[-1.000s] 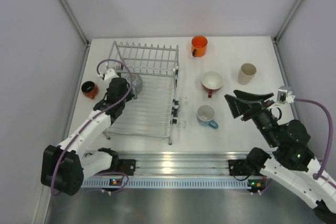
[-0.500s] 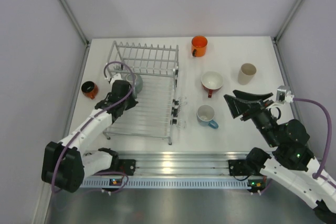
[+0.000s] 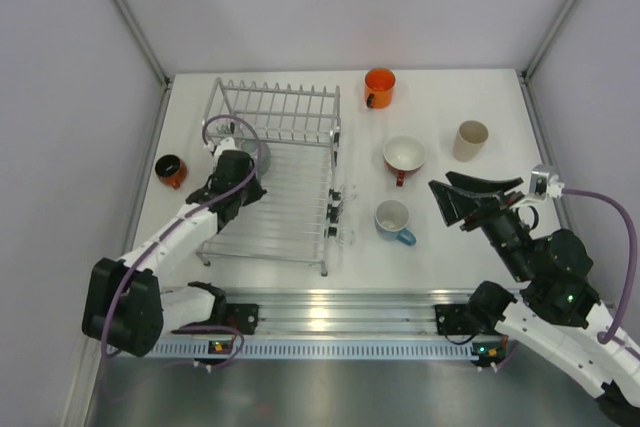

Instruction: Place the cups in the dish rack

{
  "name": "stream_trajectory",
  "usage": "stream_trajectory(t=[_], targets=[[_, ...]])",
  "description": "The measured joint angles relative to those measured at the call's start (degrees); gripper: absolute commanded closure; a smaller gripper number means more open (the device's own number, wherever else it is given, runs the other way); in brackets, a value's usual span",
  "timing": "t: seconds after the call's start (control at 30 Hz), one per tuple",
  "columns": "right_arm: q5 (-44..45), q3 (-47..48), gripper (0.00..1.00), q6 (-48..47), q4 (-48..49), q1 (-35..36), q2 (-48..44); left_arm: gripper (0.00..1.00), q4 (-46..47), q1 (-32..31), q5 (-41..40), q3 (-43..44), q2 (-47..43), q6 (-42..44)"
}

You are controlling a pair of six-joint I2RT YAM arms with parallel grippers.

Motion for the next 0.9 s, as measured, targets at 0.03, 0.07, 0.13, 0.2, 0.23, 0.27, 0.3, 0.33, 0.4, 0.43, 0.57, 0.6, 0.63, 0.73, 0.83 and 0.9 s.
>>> stream_trajectory(t=[0.03,0.07,0.13,0.2,0.23,0.27,0.3,0.33,0.4,0.43,0.57,0.6,0.63,0.73,0.83,0.9], targets=[[0.13,0.00,0.35,-0.02,0.00,0.00,-0.13,1.00,0.94,0.11,-0.61,0.00,0.94,0.00],[0.17,0.00,0.35,-0.02,0.00,0.00,-0.28,1.00,1.97,0.33,-1.27,0.00,2.03,0.02],[0.33,0.00,0.36,-0.04,-0.17,0.00,-0.57,1.00,3.28,0.81,-2.36,0.02,3.91,0.09],[0.42,0.00,0.36,-0.09,-0.57,0.00,-0.87,1.00,3.69,1.22,-3.15,0.09,5.29,0.11],[0.48,0.00,0.35,-0.09,-0.87,0.00,-0.90,1.00,3.91,1.31,-3.54,0.11,5.86,0.11],[0.55,0.00,0.36,-0.11,-1.20,0.00,-0.90,1.00,4.11,1.40,-3.82,0.13,6.21,0.13],[0.59,0.00,0.36,-0.13,-1.40,0.00,-0.90,1.00,4.26,1.46,-4.04,0.22,6.40,0.13],[0.63,0.00,0.36,-0.17,-1.53,0.00,-0.90,1.00,4.35,1.51,-4.28,0.35,6.47,0.13],[0.66,0.00,0.36,-0.33,-1.66,0.00,-0.90,1.00,4.48,1.51,-4.81,0.52,6.51,0.13],[0.68,0.00,0.35,-0.35,-1.66,0.00,-0.90,1.00,4.55,1.51,-4.87,0.52,6.51,0.13],[0.74,0.00,0.36,-0.42,-1.66,0.00,-0.87,1.00,4.63,1.51,-4.85,0.52,6.16,0.22],[0.79,0.00,0.35,-0.44,-1.66,0.00,-0.87,1.00,4.59,1.51,-4.74,0.52,5.84,0.22],[0.83,0.00,0.36,-0.44,-1.66,0.00,-0.87,1.00,4.57,1.51,-4.59,0.52,5.18,0.22],[1.38,0.00,0.36,-0.42,-1.95,0.00,-0.79,1.00,4.22,1.51,-3.85,0.50,2.12,0.17],[3.96,0.09,0.36,-0.24,-3.76,0.00,0.63,1.00,3.78,1.51,-2.73,-0.28,-2.14,0.22],[6.47,0.76,0.36,0.39,-6.56,0.00,3.32,0.94,3.04,1.51,-1.70,-1.44,-5.22,0.35]])
